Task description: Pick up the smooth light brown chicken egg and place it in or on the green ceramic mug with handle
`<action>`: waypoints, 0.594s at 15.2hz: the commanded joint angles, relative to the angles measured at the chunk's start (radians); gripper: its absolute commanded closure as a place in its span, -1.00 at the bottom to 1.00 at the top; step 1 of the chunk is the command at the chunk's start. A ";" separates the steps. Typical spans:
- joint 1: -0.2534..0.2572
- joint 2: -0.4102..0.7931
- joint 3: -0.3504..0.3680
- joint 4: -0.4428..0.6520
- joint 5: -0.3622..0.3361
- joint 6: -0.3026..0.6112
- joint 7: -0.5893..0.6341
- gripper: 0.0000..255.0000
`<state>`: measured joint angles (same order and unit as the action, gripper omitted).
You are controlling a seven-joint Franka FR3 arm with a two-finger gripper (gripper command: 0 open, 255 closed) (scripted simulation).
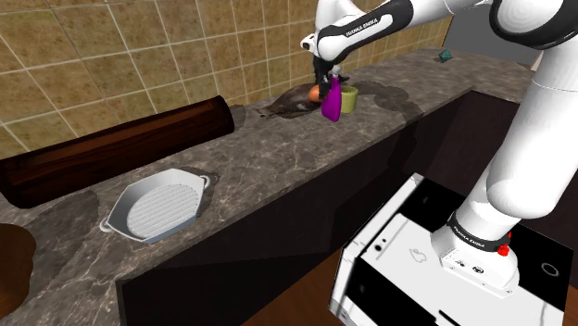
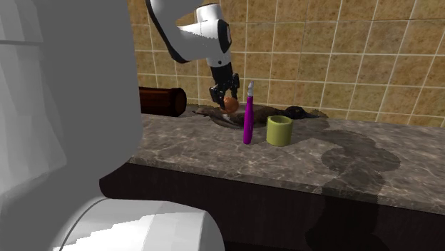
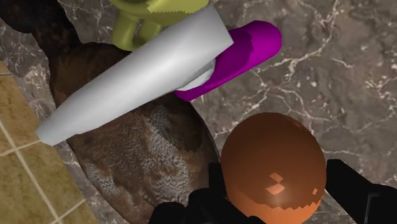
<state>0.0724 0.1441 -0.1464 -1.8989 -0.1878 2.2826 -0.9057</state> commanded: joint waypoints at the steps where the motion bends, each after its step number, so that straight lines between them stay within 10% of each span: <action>1: 0.001 -0.011 0.001 0.012 0.001 -0.023 -0.003 1.00; 9: 0.003 -0.036 0.003 0.089 0.009 -0.124 -0.020 1.00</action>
<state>0.0740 0.1092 -0.1446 -1.8200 -0.1791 2.1701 -0.9260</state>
